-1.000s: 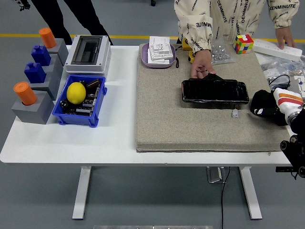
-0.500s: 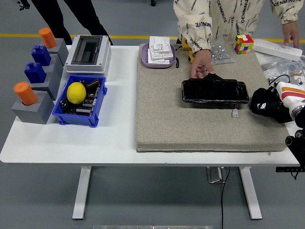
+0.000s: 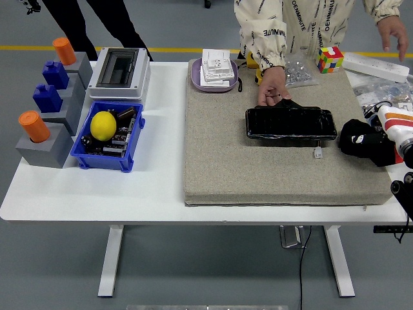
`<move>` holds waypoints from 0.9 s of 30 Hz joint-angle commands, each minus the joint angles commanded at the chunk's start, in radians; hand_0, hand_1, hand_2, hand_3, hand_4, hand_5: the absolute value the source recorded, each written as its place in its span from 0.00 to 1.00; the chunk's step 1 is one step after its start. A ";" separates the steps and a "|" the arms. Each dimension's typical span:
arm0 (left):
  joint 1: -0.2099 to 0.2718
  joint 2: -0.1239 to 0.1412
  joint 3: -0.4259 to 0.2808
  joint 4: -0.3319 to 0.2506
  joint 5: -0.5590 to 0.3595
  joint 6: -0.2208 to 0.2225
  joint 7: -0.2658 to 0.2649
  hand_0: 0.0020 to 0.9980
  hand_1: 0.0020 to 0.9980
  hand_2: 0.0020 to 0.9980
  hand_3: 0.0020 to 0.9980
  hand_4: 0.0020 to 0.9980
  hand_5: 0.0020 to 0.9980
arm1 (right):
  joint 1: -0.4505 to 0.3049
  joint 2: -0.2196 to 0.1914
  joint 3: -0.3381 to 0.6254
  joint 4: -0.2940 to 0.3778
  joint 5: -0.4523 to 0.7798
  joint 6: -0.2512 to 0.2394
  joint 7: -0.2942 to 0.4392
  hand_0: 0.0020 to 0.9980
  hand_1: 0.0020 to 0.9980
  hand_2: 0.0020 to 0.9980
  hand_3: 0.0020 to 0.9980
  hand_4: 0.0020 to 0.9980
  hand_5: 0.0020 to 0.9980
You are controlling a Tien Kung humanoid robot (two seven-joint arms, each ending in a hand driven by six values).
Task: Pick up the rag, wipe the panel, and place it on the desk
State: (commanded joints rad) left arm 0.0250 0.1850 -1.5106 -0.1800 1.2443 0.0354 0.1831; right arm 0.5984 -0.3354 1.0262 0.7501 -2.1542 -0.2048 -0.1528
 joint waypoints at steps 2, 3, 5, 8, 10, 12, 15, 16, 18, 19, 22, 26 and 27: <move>0.001 0.000 0.000 0.000 0.001 0.000 0.000 0.64 0.69 0.74 0.57 0.60 0.47 | 0.001 -0.003 0.003 0.002 -0.003 -0.001 0.000 0.59 0.58 0.68 0.70 1.00 0.56; 0.001 0.000 -0.001 0.000 0.002 0.000 0.000 0.64 0.69 0.74 0.56 0.60 0.47 | 0.002 -0.004 0.004 0.003 -0.004 -0.001 0.000 0.59 0.58 0.68 0.70 1.00 0.55; 0.001 0.000 -0.001 0.000 0.002 0.000 0.000 0.64 0.69 0.74 0.56 0.60 0.47 | 0.002 -0.006 0.006 0.005 -0.005 -0.001 0.000 0.59 0.58 0.68 0.70 1.00 0.55; 0.000 0.000 0.000 0.000 0.002 0.000 -0.001 0.64 0.69 0.74 0.56 0.60 0.47 | 0.002 -0.006 0.005 0.005 -0.006 0.001 -0.001 0.59 0.58 0.68 0.70 1.00 0.55; 0.000 -0.001 0.002 0.000 0.000 -0.001 -0.001 0.64 0.69 0.74 0.56 0.60 0.47 | 0.001 -0.006 0.004 0.005 -0.007 0.002 -0.002 0.60 0.58 0.68 0.70 1.00 0.55; -0.001 -0.002 0.002 0.000 -0.001 -0.001 -0.001 0.64 0.69 0.74 0.56 0.60 0.47 | 0.000 -0.005 0.005 0.004 -0.007 0.003 -0.002 0.60 0.58 0.68 0.70 1.00 0.55; 0.000 -0.003 0.001 0.000 0.000 -0.001 -0.001 0.64 0.69 0.74 0.56 0.60 0.47 | 0.001 -0.005 0.005 0.004 -0.008 0.004 -0.002 0.59 0.58 0.68 0.70 1.00 0.55; 0.000 -0.003 0.000 0.000 0.001 -0.001 -0.001 0.64 0.69 0.74 0.56 0.60 0.47 | 0.001 -0.005 0.005 0.005 -0.007 0.004 -0.002 0.59 0.58 0.68 0.70 1.00 0.55; 0.000 -0.003 -0.001 0.000 0.001 -0.001 0.000 0.64 0.69 0.74 0.56 0.60 0.47 | 0.002 -0.005 0.006 0.005 -0.007 0.004 -0.002 0.59 0.58 0.68 0.70 1.00 0.55; -0.001 -0.002 -0.002 0.000 0.002 0.000 0.000 0.64 0.69 0.74 0.56 0.60 0.47 | 0.002 -0.005 0.007 0.005 -0.007 0.004 -0.001 0.59 0.58 0.68 0.70 1.00 0.55; -0.001 -0.002 -0.005 0.000 0.004 0.000 0.001 0.64 0.69 0.74 0.56 0.60 0.47 | 0.001 -0.005 0.007 0.006 -0.006 0.004 -0.002 0.60 0.58 0.68 0.70 1.00 0.55; -0.001 -0.003 -0.005 0.000 0.002 0.000 0.000 0.64 0.69 0.74 0.56 0.60 0.47 | 0.000 -0.005 0.006 0.006 -0.005 0.004 -0.002 0.60 0.58 0.68 0.70 1.00 0.55; -0.001 -0.003 -0.004 0.000 0.002 0.000 0.000 0.64 0.69 0.74 0.56 0.60 0.47 | 0.000 -0.005 0.006 0.006 -0.005 0.005 -0.002 0.60 0.58 0.68 0.70 1.00 0.55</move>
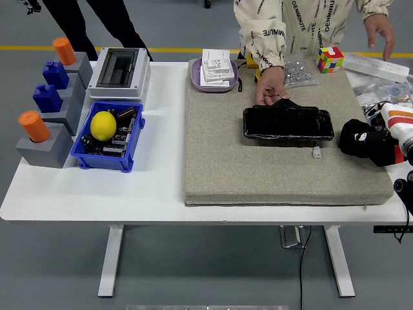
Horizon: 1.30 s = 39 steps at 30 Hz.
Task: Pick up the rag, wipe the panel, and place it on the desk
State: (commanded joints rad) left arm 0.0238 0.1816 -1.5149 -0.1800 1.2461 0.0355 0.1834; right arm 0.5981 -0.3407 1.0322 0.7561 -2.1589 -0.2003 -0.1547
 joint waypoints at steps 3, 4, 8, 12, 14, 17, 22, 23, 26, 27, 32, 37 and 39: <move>-0.001 -0.001 0.002 0.000 -0.002 0.000 -0.001 0.64 0.69 0.74 0.56 0.60 0.47 | -0.001 -0.001 0.000 0.000 0.000 0.000 0.000 0.60 0.58 0.68 0.70 1.00 0.55; -0.001 0.000 0.003 0.000 -0.002 0.000 -0.001 0.64 0.69 0.74 0.56 0.60 0.47 | -0.001 -0.002 0.000 0.000 0.000 0.001 0.000 0.60 0.58 0.68 0.70 1.00 0.55; 0.000 0.000 0.002 0.000 0.000 0.000 0.000 0.64 0.69 0.74 0.56 0.60 0.47 | -0.004 -0.004 0.001 0.000 -0.002 0.003 -0.001 0.60 0.58 0.68 0.70 1.00 0.55; 0.003 0.000 0.000 0.000 0.002 0.000 0.001 0.64 0.69 0.74 0.56 0.60 0.47 | -0.005 0.001 0.001 0.000 -0.003 0.003 -0.003 0.60 0.58 0.68 0.70 1.00 0.55; 0.005 0.001 0.001 0.000 0.003 0.000 0.001 0.64 0.69 0.74 0.56 0.60 0.47 | -0.003 0.010 0.001 0.001 -0.005 0.002 -0.004 0.60 0.58 0.68 0.70 1.00 0.55; 0.005 0.001 0.005 0.000 0.001 0.000 0.001 0.64 0.69 0.74 0.56 0.60 0.47 | 0.002 0.022 -0.001 0.004 -0.007 0.000 -0.005 0.60 0.58 0.68 0.70 1.00 0.55; 0.002 0.003 0.015 0.000 -0.004 -0.001 -0.001 0.64 0.69 0.74 0.56 0.60 0.47 | 0.013 0.045 -0.001 0.008 -0.010 -0.001 -0.005 0.59 0.58 0.68 0.70 1.00 0.55; 0.003 0.003 0.016 0.000 -0.005 -0.001 -0.001 0.64 0.69 0.74 0.56 0.60 0.47 | 0.013 0.047 -0.001 0.009 -0.011 -0.001 -0.006 0.59 0.58 0.68 0.70 1.00 0.55; 0.006 0.004 0.011 0.000 -0.001 0.000 0.001 0.64 0.69 0.74 0.56 0.60 0.47 | 0.012 0.050 -0.003 0.009 -0.011 0.001 -0.007 0.59 0.58 0.67 0.70 1.00 0.55; 0.007 0.004 0.010 0.000 0.000 0.000 0.002 0.64 0.69 0.74 0.56 0.60 0.47 | 0.011 0.050 -0.003 0.009 -0.011 0.002 -0.007 0.59 0.58 0.67 0.70 1.00 0.55; 0.011 0.004 0.005 0.000 0.003 0.000 0.004 0.64 0.69 0.74 0.56 0.60 0.47 | 0.005 0.044 -0.006 0.008 -0.010 0.004 -0.008 0.59 0.58 0.67 0.69 1.00 0.54; 0.006 0.004 0.008 0.000 0.001 0.000 0.001 0.64 0.69 0.74 0.56 0.60 0.47 | 0.006 0.038 -0.006 0.007 -0.010 0.006 -0.009 0.59 0.58 0.67 0.69 1.00 0.54; 0.004 0.003 0.009 0.000 0.000 -0.001 0.000 0.64 0.69 0.74 0.56 0.60 0.47 | 0.007 0.036 -0.005 0.007 -0.010 0.006 -0.009 0.59 0.58 0.67 0.69 1.00 0.54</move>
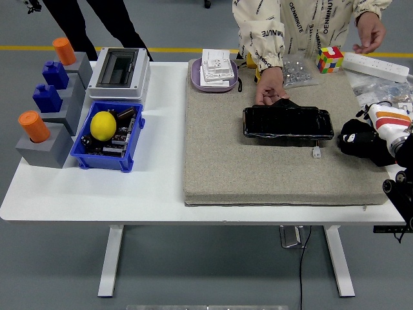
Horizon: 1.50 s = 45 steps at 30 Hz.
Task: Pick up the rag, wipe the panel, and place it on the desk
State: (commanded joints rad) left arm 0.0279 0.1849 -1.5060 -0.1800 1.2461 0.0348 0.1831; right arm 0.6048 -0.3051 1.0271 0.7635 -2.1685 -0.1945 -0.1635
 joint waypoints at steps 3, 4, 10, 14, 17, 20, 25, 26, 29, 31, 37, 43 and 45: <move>-0.002 -0.001 0.001 0.000 -0.001 0.000 0.000 0.64 0.69 0.74 0.56 0.60 0.47 | 0.002 -0.003 0.001 0.000 0.000 0.000 0.000 0.59 0.58 0.67 0.69 1.00 0.54; -0.002 -0.001 0.001 0.000 -0.001 0.000 0.000 0.64 0.69 0.74 0.56 0.60 0.47 | 0.002 -0.003 0.002 0.000 0.000 0.000 0.000 0.59 0.58 0.67 0.69 1.00 0.54; -0.001 -0.002 -0.004 0.000 0.001 0.000 0.001 0.64 0.69 0.74 0.56 0.60 0.47 | 0.000 -0.006 0.004 0.000 0.000 0.001 0.000 0.59 0.58 0.67 0.69 1.00 0.54; 0.001 -0.003 -0.008 0.000 0.004 0.000 0.002 0.64 0.69 0.74 0.56 0.60 0.47 | -0.001 -0.006 0.004 0.001 0.000 0.003 0.000 0.59 0.58 0.67 0.69 1.00 0.54; 0.000 -0.003 -0.009 0.000 0.004 0.000 0.001 0.64 0.69 0.74 0.56 0.60 0.47 | -0.002 -0.007 0.004 0.002 0.000 0.003 0.000 0.59 0.58 0.67 0.69 1.00 0.54; -0.001 -0.003 -0.008 0.000 0.004 0.000 0.000 0.64 0.69 0.74 0.56 0.60 0.47 | -0.003 -0.009 0.004 0.002 0.001 0.004 0.000 0.59 0.58 0.67 0.69 1.00 0.54; -0.001 -0.004 -0.008 0.000 0.003 0.000 0.000 0.64 0.69 0.74 0.56 0.60 0.47 | -0.007 -0.014 0.004 0.002 0.002 0.005 0.000 0.59 0.58 0.67 0.69 1.00 0.54; -0.001 -0.004 -0.008 0.000 0.003 0.000 0.000 0.64 0.69 0.74 0.56 0.60 0.47 | -0.008 -0.015 0.003 0.002 0.003 0.005 0.000 0.59 0.58 0.67 0.69 1.00 0.54; -0.002 -0.004 -0.008 0.000 0.003 0.000 0.000 0.64 0.69 0.74 0.57 0.60 0.47 | -0.009 -0.018 0.002 0.002 0.003 0.006 0.000 0.59 0.58 0.66 0.68 1.00 0.54; -0.002 -0.004 -0.009 0.000 0.004 0.000 0.001 0.64 0.69 0.74 0.57 0.60 0.47 | -0.009 -0.018 0.003 0.002 0.003 0.007 0.000 0.59 0.58 0.66 0.68 1.00 0.54; -0.003 -0.004 -0.008 0.000 0.002 -0.001 0.000 0.64 0.69 0.74 0.57 0.60 0.47 | -0.010 -0.019 0.003 0.002 0.005 0.005 0.000 0.59 0.58 0.66 0.68 1.00 0.54; -0.002 -0.004 -0.012 0.000 0.005 0.000 0.000 0.64 0.69 0.74 0.56 0.60 0.47 | -0.014 -0.023 0.000 0.005 0.006 0.008 0.000 0.59 0.58 0.66 0.68 1.00 0.54; -0.002 -0.005 -0.013 0.000 0.006 0.000 0.001 0.64 0.69 0.74 0.56 0.60 0.47 | -0.015 -0.025 0.000 0.004 0.006 0.009 0.000 0.59 0.58 0.66 0.68 1.00 0.54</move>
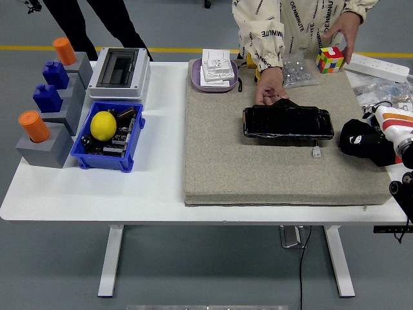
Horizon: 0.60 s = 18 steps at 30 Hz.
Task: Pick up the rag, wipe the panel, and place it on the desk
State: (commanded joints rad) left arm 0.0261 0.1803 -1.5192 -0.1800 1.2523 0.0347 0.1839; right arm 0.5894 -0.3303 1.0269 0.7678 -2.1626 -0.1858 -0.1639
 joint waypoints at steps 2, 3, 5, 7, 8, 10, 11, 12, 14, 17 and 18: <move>0.000 -0.001 0.000 0.000 -0.001 0.000 0.000 0.64 0.69 0.74 0.57 0.60 0.47 | -0.001 -0.002 -0.001 0.000 0.000 0.001 0.000 0.59 0.58 0.66 0.68 1.00 0.53; 0.000 -0.001 0.001 0.000 -0.001 0.000 0.000 0.64 0.69 0.74 0.57 0.60 0.47 | -0.001 -0.003 -0.001 0.000 0.000 0.001 0.000 0.59 0.58 0.66 0.68 1.00 0.53; -0.001 -0.001 0.003 0.000 -0.003 0.000 -0.001 0.64 0.69 0.74 0.57 0.60 0.47 | -0.001 -0.004 -0.001 0.000 0.001 0.001 0.000 0.59 0.58 0.66 0.68 1.00 0.53; -0.002 -0.002 0.004 0.000 -0.004 -0.001 -0.001 0.64 0.69 0.74 0.56 0.60 0.47 | 0.000 -0.004 -0.002 0.000 0.000 0.001 0.000 0.59 0.58 0.66 0.67 1.00 0.54; -0.002 -0.001 0.005 0.000 -0.004 -0.001 -0.002 0.64 0.69 0.74 0.56 0.60 0.47 | -0.001 -0.004 -0.002 0.000 0.000 0.001 0.000 0.59 0.58 0.66 0.67 1.00 0.54; -0.002 0.000 0.005 0.000 -0.004 -0.001 -0.002 0.64 0.69 0.74 0.56 0.60 0.47 | -0.001 -0.004 -0.002 0.001 0.000 0.001 0.000 0.59 0.58 0.66 0.67 1.00 0.54; -0.002 0.000 0.004 0.000 -0.003 0.000 -0.001 0.64 0.69 0.74 0.56 0.60 0.47 | -0.001 -0.004 -0.002 0.001 0.000 0.001 0.000 0.59 0.58 0.66 0.67 1.00 0.54; -0.001 0.000 0.004 0.000 -0.003 0.000 -0.001 0.64 0.69 0.74 0.56 0.60 0.47 | -0.002 -0.004 -0.001 0.001 0.000 0.001 0.000 0.59 0.58 0.66 0.67 1.00 0.54; -0.001 0.000 0.006 0.000 -0.004 0.000 -0.001 0.64 0.69 0.74 0.56 0.60 0.47 | -0.003 -0.005 -0.001 0.001 0.000 0.002 0.000 0.58 0.58 0.66 0.67 1.00 0.53; 0.001 0.000 0.006 0.000 -0.004 -0.001 -0.001 0.64 0.69 0.74 0.56 0.60 0.47 | -0.006 -0.006 -0.002 0.001 -0.001 0.003 0.000 0.58 0.58 0.66 0.67 1.00 0.53; 0.001 0.000 0.007 0.000 -0.004 -0.001 -0.001 0.64 0.69 0.74 0.56 0.60 0.47 | -0.006 -0.007 -0.002 0.001 -0.001 0.003 0.000 0.58 0.58 0.66 0.67 1.00 0.53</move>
State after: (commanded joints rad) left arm 0.0271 0.1806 -1.5126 -0.1800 1.2485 0.0341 0.1833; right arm 0.5832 -0.3369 1.0245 0.7690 -2.1635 -0.1831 -0.1640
